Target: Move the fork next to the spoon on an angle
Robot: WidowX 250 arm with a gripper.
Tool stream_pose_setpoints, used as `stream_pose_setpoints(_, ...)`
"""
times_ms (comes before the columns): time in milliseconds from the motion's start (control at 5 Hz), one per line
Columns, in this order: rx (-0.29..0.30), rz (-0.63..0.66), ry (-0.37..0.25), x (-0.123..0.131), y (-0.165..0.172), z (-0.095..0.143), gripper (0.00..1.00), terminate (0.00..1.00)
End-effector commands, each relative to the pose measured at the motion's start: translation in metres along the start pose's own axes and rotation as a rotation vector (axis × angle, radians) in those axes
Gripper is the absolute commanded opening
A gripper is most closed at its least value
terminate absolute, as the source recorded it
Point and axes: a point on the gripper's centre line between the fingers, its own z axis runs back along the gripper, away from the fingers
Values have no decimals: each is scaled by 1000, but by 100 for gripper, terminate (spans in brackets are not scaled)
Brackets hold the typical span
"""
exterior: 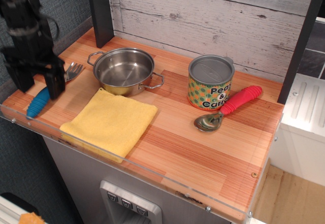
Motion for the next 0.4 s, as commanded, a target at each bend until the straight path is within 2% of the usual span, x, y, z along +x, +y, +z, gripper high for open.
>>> stream_pose_setpoints(0,38,-5,-43,8,9,-2,100,0)
stream_pose_setpoints(200,34,-11,-65,7,9,0,0,0)
